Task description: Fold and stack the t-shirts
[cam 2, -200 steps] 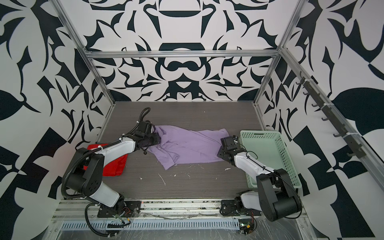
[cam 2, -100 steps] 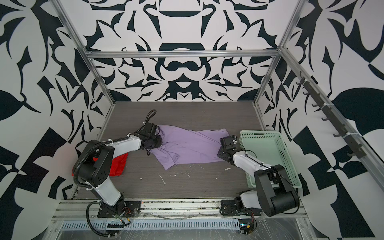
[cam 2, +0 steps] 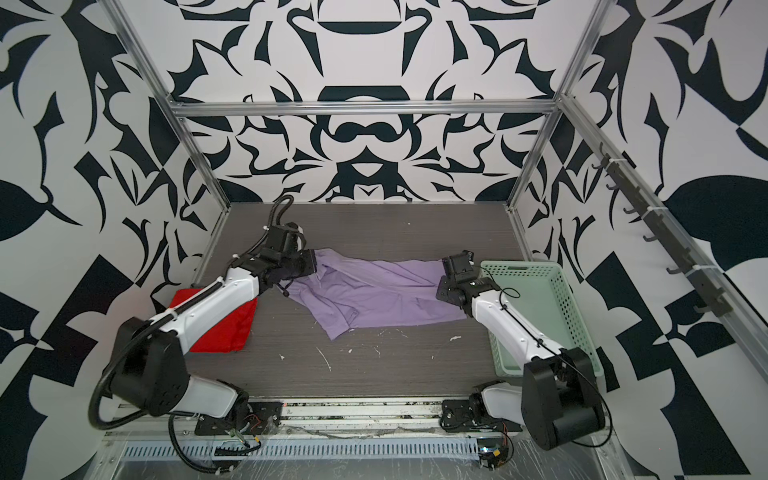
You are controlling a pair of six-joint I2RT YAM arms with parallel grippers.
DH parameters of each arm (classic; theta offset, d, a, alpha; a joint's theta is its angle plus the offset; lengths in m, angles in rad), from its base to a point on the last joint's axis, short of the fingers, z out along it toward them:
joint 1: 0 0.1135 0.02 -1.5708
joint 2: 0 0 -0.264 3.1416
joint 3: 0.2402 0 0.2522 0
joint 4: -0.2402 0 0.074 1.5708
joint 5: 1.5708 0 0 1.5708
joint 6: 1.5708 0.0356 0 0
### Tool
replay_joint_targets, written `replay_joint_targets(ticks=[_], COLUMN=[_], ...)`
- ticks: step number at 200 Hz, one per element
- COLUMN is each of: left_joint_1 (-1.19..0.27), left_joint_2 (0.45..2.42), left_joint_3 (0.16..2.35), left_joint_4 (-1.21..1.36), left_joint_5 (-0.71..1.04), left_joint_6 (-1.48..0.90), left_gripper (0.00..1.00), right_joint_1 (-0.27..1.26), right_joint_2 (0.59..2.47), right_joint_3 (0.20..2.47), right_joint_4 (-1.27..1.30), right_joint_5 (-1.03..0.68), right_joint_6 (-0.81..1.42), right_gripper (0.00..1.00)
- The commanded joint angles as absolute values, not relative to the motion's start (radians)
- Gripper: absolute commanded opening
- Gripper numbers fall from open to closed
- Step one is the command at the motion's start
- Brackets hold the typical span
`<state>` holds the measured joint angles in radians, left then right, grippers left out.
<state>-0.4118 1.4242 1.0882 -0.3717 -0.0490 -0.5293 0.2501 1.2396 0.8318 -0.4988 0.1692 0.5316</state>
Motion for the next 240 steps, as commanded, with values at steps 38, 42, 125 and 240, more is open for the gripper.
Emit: replay_joint_targets(ticks=[38,42,125,240], left_joint_1=[-0.310,-0.300,-0.150,-0.423], left_joint_2=[1.236,1.227,1.157,1.134], left_joint_3=[1.160,1.151,0.871,0.616], left_joint_4=[-0.856,-0.875,-0.766,-0.485], left_joint_5=[0.032,0.017,0.019,-0.159], left_joint_6=[-0.418,-0.417,-0.529,-0.803], left_gripper=[0.05,0.12,0.61,0.61], right_joint_1=[0.246,0.245,0.239,0.238], right_joint_2=[1.181,1.185,1.288,1.306], right_joint_3=[0.973,0.971,0.858,0.798], right_joint_4=[-0.757,-0.761,-0.654,-0.583], right_joint_5=[0.148,0.155,0.127,0.161], right_joint_6=[0.374,0.372,0.405,0.446], right_gripper=[0.00,0.00,0.00,0.00])
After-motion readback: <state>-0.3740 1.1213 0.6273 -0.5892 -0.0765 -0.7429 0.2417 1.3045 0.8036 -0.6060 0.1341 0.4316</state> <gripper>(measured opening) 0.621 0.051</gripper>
